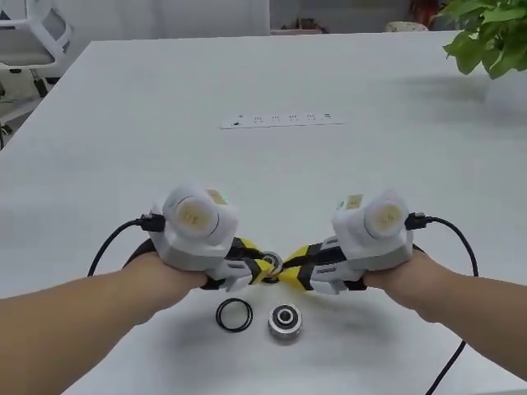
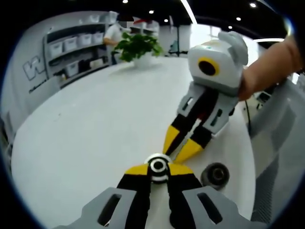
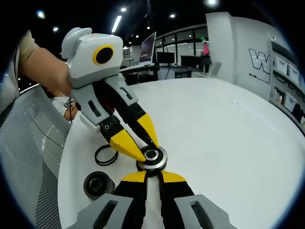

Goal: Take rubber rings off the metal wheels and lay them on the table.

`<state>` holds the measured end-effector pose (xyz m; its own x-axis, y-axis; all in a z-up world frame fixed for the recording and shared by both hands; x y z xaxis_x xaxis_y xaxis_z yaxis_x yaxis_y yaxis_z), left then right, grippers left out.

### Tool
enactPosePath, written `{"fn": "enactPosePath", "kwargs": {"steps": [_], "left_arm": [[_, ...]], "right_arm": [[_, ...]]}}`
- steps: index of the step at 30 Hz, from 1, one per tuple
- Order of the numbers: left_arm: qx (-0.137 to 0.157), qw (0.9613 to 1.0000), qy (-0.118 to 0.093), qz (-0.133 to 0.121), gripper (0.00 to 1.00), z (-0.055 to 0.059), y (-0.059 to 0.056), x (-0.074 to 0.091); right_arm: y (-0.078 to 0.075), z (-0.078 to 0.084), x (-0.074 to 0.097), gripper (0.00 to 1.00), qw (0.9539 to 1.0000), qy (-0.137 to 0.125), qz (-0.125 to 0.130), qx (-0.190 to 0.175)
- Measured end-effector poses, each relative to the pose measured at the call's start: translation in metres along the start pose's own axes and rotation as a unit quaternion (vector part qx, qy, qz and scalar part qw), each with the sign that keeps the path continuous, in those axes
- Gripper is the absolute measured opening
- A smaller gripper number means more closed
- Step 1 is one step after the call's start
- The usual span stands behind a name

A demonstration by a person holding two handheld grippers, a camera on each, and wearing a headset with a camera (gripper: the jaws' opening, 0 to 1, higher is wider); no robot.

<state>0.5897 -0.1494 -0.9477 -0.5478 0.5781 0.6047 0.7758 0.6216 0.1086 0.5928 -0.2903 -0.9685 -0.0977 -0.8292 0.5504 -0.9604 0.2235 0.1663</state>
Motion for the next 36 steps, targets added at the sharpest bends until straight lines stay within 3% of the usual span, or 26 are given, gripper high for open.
{"fn": "enactPosePath", "kwargs": {"steps": [10, 13, 18, 20, 31, 36], "left_arm": [[0.000, 1.0000, -0.001, -0.003, 0.13, 0.000, -0.001, 0.000], [-0.002, 1.0000, 0.001, -0.004, 0.12, 0.000, -0.001, 0.000], [-0.004, 1.0000, 0.001, -0.004, 0.12, 0.000, -0.002, 0.000], [-0.004, 1.0000, 0.001, -0.004, 0.12, 0.000, -0.002, 0.000], [-0.008, 0.9999, 0.002, -0.005, 0.12, -0.001, -0.002, 0.000], [-0.005, 1.0000, 0.002, -0.007, 0.12, -0.001, -0.003, 0.000]], "right_arm": [[-0.002, 0.001, 0.002, 0.00, 0.9984, -0.015, 0.006, -0.054], [-0.003, 0.002, 0.004, 0.00, 0.9953, -0.031, 0.005, -0.092], [-0.003, 0.003, 0.006, 0.00, 0.9920, -0.041, 0.004, -0.119], [-0.003, 0.003, 0.006, 0.00, 0.9885, -0.050, 0.003, -0.142], [-0.001, 0.002, 0.009, 0.00, 0.9863, -0.055, 0.003, -0.155], [-0.001, 0.001, 0.011, 0.00, 0.9825, -0.065, 0.007, -0.174]]}}
Point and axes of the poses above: the centre of the closed fingertips' face, and the gripper's own axes: x roughly backward along the fingers, y roughly to its left, z roughly out of its underside, the point moved 9 cm from there along x, roughly backward along the fingers, and after that the axes turned 10 degrees about -z, right-handed, at the moved point
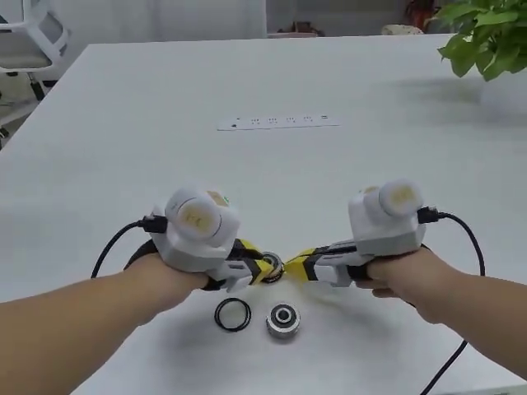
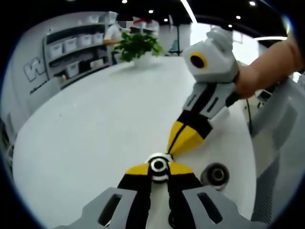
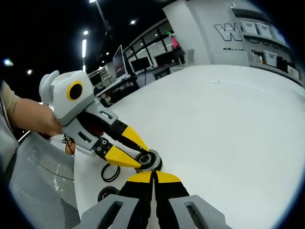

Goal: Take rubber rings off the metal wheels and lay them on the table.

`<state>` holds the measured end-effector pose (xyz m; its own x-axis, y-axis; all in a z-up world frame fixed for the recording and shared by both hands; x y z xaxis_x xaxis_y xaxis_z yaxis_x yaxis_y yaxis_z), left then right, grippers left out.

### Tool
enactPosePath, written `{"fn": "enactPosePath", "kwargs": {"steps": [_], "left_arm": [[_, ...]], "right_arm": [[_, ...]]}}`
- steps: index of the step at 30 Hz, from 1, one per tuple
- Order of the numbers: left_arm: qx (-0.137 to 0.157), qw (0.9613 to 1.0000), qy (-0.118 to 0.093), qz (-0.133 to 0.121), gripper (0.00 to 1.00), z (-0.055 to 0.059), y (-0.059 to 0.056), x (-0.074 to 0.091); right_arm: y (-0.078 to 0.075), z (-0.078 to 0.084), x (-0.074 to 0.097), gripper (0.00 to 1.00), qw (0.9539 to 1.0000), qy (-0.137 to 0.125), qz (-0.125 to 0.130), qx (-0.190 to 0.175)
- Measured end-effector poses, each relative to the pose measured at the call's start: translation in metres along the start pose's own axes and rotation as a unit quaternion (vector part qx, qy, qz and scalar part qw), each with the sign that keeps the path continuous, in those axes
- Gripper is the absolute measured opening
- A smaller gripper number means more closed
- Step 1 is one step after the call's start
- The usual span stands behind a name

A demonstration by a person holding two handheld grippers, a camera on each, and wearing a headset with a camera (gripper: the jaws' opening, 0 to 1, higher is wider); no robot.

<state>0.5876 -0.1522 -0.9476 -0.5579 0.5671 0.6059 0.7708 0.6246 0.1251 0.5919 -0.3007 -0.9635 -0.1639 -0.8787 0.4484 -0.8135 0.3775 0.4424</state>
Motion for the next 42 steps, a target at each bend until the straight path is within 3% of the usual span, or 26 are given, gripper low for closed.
{"fn": "enactPosePath", "kwargs": {"steps": [9, 22, 26, 28, 29, 31, 33, 42], "left_arm": [[0.017, 0.9998, 0.007, 0.002, 0.11, 0.000, -0.004, 0.001], [0.009, 0.9999, 0.008, -0.004, 0.11, -0.001, -0.004, 0.001], [0.007, 0.9999, 0.008, -0.003, 0.11, -0.001, -0.004, 0.000], [0.007, 0.9999, 0.007, -0.004, 0.11, -0.001, -0.004, 0.000], [0.008, 0.9999, 0.006, -0.004, 0.11, -0.001, -0.004, 0.000], [0.009, 0.9999, 0.005, -0.004, 0.11, -0.001, -0.004, 0.000], [0.011, 0.9999, 0.003, -0.005, 0.11, -0.001, -0.004, 0.000], [0.000, 1.0000, -0.002, 0.001, 0.14, -0.001, -0.005, 0.002]], "right_arm": [[-0.005, -0.003, 0.000, 0.00, 0.9973, -0.044, 0.009, -0.059], [0.006, -0.008, -0.004, 0.00, 0.9987, -0.040, -0.007, -0.030], [0.009, -0.009, -0.006, 0.00, 0.9983, -0.044, -0.020, -0.032], [0.022, -0.016, -0.009, 0.00, 0.9935, -0.071, -0.071, -0.054], [0.021, -0.020, -0.010, 0.00, 0.9946, -0.075, -0.060, -0.039], [0.021, -0.021, -0.010, 0.00, 0.9974, -0.054, -0.046, -0.012], [0.018, -0.019, -0.011, 0.00, 0.9971, -0.054, -0.046, -0.028], [0.007, -0.010, 0.000, 0.00, 0.9975, -0.055, -0.023, -0.037]]}}
Point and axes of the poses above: the centre of the closed fingertips' face, and the gripper's own axes: x roughly backward along the fingers, y roughly to its left, z roughly out of its underside, the point moved 9 cm from there along x, roughly backward along the fingers, and after that the axes turned 10 degrees about -z, right-handed, at the moved point
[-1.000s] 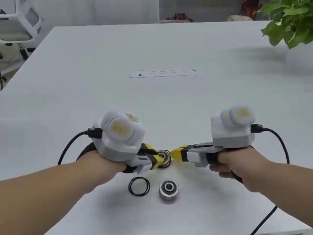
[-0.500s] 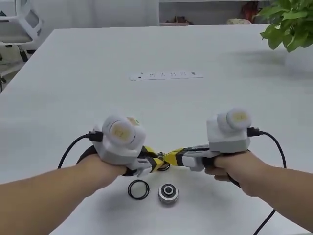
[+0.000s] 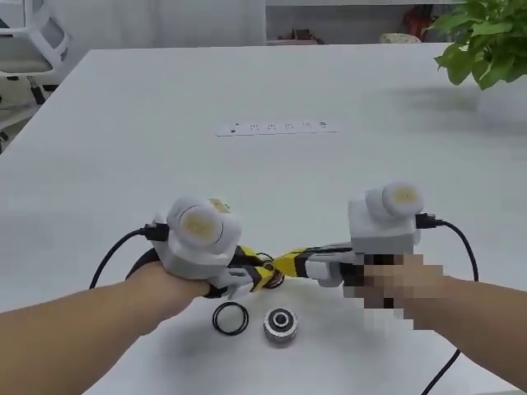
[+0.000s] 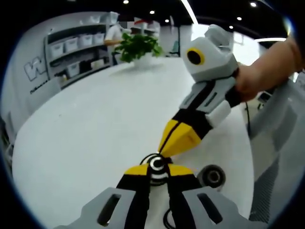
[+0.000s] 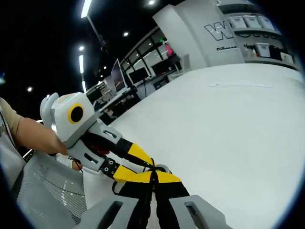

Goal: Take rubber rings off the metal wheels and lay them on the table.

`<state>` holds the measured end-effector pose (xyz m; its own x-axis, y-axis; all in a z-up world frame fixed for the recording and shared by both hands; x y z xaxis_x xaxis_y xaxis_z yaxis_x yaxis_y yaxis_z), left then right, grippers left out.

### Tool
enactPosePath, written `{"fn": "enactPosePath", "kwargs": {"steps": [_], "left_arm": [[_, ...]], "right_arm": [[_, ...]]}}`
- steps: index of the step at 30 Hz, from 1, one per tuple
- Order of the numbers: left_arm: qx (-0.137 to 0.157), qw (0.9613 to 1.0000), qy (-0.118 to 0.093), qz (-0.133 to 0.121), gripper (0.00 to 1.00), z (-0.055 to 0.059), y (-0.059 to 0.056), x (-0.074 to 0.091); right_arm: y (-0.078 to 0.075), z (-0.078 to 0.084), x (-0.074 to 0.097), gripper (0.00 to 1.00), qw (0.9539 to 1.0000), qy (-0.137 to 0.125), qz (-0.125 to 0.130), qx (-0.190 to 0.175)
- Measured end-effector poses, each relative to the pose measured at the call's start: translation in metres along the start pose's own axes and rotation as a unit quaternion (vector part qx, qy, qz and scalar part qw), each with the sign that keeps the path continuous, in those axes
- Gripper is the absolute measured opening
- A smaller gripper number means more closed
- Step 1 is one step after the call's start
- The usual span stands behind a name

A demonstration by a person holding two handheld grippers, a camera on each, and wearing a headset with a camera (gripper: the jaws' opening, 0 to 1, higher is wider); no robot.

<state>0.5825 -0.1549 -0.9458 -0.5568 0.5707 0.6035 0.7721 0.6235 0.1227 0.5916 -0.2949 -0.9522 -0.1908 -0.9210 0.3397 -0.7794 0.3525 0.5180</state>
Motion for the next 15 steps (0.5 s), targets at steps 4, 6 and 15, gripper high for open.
{"fn": "enactPosePath", "kwargs": {"steps": [4, 6, 15], "left_arm": [[-0.011, 0.9999, -0.010, 0.007, 0.15, -0.003, -0.001, 0.009], [-0.009, 0.9997, -0.021, 0.011, 0.17, -0.005, 0.001, 0.014], [0.009, 0.9986, -0.052, 0.012, 0.23, -0.006, 0.014, 0.045]], "right_arm": [[0.004, -0.002, -0.001, 0.00, 1.0000, -0.005, -0.005, 0.000], [0.004, -0.003, -0.001, 0.00, 0.9999, -0.008, -0.009, 0.000], [0.015, -0.009, -0.005, 0.00, 0.9995, -0.017, -0.026, -0.003]]}}
Point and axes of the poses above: the centre of the closed fingertips' face, and the gripper's own axes: x roughly backward along the fingers, y roughly to its left, z roughly out of its underside, the point moved 9 cm from there along x, roughly backward along the fingers, and after that the axes turned 10 degrees about -z, right-handed, at the moved point
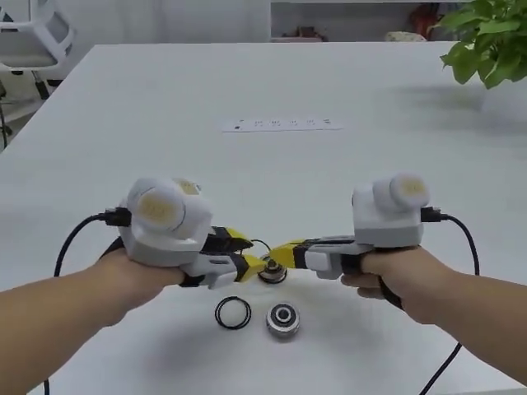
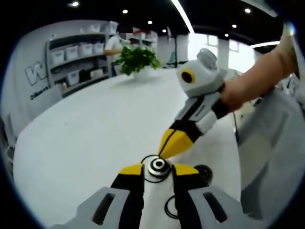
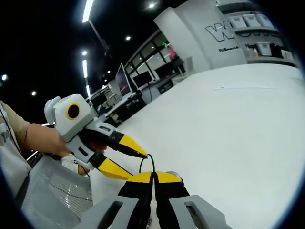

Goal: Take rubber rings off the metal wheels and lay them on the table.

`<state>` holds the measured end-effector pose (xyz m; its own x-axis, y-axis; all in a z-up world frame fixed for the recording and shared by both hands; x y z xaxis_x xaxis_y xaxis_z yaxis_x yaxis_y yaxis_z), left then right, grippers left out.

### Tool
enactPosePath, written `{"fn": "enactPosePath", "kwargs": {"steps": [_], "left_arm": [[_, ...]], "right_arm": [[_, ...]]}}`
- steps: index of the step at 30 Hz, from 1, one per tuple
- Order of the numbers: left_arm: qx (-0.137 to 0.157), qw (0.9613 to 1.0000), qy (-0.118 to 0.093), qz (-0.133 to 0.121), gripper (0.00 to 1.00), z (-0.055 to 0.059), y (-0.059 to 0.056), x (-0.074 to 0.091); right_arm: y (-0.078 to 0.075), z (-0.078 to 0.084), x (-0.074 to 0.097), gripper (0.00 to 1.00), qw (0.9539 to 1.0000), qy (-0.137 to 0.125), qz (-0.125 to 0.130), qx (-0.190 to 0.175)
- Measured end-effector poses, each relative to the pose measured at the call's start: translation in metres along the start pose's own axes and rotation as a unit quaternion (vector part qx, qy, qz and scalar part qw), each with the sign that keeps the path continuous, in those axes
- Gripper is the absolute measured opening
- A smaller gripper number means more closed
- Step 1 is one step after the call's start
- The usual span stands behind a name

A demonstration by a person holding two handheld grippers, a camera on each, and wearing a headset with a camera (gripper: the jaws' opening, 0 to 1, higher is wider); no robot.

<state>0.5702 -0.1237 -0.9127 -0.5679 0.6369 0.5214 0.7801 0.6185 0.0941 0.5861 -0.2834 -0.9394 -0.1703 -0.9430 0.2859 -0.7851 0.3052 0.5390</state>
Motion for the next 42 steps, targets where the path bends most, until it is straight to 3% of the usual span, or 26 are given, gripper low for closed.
{"fn": "enactPosePath", "kwargs": {"steps": [8, 20, 31, 42], "left_arm": [[0.024, 0.9996, -0.015, -0.002, 0.31, 0.007, 0.004, 0.025], [0.052, 0.9985, -0.005, -0.019, 0.38, 0.028, 0.012, 0.050], [0.051, 0.9982, 0.004, -0.031, 0.38, 0.033, 0.013, 0.057], [0.053, 0.9982, 0.009, -0.027, 0.38, 0.034, 0.012, 0.055]], "right_arm": [[0.007, 0.000, -0.008, 0.00, 0.9999, 0.003, -0.015, -0.006], [0.015, 0.009, -0.026, 0.00, 0.9985, 0.040, -0.035, -0.007], [0.023, 0.021, -0.034, 0.00, 0.9948, 0.090, -0.047, 0.001], [0.025, 0.030, -0.035, 0.00, 0.9901, 0.130, -0.045, 0.028]]}}
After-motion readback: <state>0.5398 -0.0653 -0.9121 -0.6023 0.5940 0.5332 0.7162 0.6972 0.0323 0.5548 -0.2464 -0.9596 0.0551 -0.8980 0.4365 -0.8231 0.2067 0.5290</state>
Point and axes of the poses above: the centre of the closed fingertips' face, and the gripper's own axes: x roughly backward along the fingers, y roughly to its left, z roughly out of its underside, the point moved 9 cm from there along x, roughly backward along the fingers, and after that the axes turned 10 degrees about -z, right-handed, at the moved point
